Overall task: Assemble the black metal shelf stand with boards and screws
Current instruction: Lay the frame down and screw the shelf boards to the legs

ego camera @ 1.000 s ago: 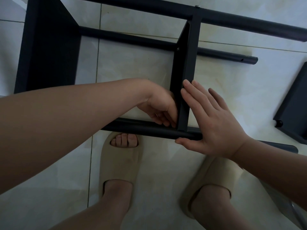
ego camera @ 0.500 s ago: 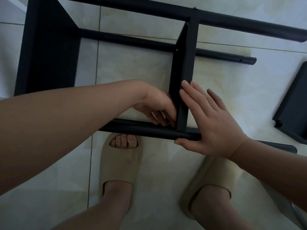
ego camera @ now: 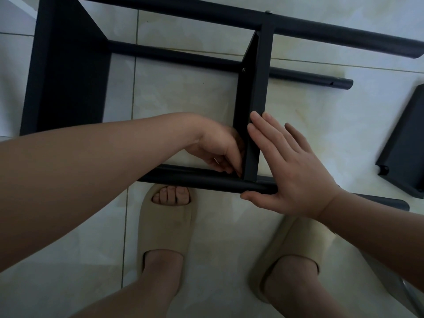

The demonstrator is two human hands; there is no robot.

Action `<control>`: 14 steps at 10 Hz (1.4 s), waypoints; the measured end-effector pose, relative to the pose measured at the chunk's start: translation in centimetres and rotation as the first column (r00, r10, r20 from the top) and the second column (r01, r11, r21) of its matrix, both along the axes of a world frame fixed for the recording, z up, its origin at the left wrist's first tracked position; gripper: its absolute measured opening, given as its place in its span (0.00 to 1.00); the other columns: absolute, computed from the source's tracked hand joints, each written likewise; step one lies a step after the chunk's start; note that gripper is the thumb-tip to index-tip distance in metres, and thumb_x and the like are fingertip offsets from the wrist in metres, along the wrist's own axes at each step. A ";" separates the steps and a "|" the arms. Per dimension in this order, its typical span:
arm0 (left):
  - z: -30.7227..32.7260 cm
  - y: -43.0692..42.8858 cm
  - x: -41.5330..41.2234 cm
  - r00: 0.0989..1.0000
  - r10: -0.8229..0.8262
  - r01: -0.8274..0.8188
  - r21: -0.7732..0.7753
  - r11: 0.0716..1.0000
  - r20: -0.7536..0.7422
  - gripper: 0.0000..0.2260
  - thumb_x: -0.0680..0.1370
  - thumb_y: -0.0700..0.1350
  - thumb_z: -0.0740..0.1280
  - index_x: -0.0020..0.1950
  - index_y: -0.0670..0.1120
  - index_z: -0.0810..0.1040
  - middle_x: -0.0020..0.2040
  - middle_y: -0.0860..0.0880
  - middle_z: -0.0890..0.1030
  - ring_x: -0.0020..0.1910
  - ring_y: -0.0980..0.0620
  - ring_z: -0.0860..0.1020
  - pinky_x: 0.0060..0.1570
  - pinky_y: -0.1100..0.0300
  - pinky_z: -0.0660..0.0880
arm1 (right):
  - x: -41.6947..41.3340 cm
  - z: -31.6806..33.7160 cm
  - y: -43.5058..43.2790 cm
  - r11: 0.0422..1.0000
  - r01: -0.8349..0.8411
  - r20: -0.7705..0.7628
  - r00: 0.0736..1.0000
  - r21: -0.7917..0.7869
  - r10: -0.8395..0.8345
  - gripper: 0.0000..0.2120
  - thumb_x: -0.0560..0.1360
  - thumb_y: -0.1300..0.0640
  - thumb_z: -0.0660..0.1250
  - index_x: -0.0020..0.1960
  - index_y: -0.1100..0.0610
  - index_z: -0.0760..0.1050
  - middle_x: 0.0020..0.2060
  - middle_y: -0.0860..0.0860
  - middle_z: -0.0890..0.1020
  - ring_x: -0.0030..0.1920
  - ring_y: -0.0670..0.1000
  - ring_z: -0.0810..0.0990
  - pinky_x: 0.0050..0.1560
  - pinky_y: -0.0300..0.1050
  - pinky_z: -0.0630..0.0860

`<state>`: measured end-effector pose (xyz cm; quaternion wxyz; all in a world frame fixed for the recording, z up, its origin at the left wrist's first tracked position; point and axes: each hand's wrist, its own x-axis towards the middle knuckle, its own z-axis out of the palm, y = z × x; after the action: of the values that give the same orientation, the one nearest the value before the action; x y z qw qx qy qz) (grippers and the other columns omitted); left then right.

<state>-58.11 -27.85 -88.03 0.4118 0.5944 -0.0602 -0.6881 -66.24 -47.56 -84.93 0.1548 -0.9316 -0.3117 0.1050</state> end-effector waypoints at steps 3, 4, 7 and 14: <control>0.0 0.2 0.0 1.000 -0.012 0.012 0.028 1.000 -0.005 0.04 0.76 0.39 0.70 0.46 0.47 0.83 0.40 0.52 0.82 0.40 0.53 0.76 0.46 0.60 0.73 | 0.0 0.0 0.0 1.000 0.003 -0.004 1.000 0.004 -0.003 0.49 0.73 0.30 0.63 0.80 0.63 0.57 0.81 0.56 0.56 0.81 0.56 0.53 0.75 0.66 0.60; -0.1 0.0 -0.1 1.000 0.009 -0.009 0.003 1.000 -0.004 0.08 0.76 0.36 0.70 0.40 0.47 0.82 0.34 0.52 0.81 0.34 0.56 0.75 0.37 0.66 0.73 | 0.0 0.0 0.0 1.000 0.004 -0.002 1.000 0.010 -0.004 0.49 0.73 0.30 0.63 0.80 0.63 0.58 0.81 0.56 0.56 0.81 0.56 0.53 0.75 0.66 0.60; -0.2 0.0 -0.2 0.999 0.033 -0.033 0.004 0.999 -0.002 0.08 0.77 0.34 0.69 0.41 0.45 0.80 0.31 0.53 0.79 0.32 0.57 0.74 0.34 0.67 0.72 | 0.0 0.0 0.0 1.000 0.004 -0.003 1.000 0.010 -0.004 0.49 0.73 0.30 0.63 0.80 0.63 0.57 0.81 0.56 0.56 0.81 0.56 0.53 0.75 0.66 0.60; -0.4 -0.1 -0.2 1.000 0.010 -0.010 0.010 1.000 0.030 0.04 0.77 0.37 0.69 0.47 0.44 0.82 0.40 0.50 0.83 0.39 0.55 0.78 0.43 0.63 0.74 | 0.0 -0.1 0.0 1.000 0.003 -0.005 1.000 0.018 -0.003 0.49 0.73 0.30 0.63 0.81 0.62 0.57 0.81 0.56 0.56 0.81 0.56 0.53 0.74 0.66 0.61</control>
<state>-58.32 -27.97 -88.40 0.4113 0.6070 -0.0601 -0.6774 -66.24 -47.59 -85.05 0.1639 -0.9304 -0.3108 0.1042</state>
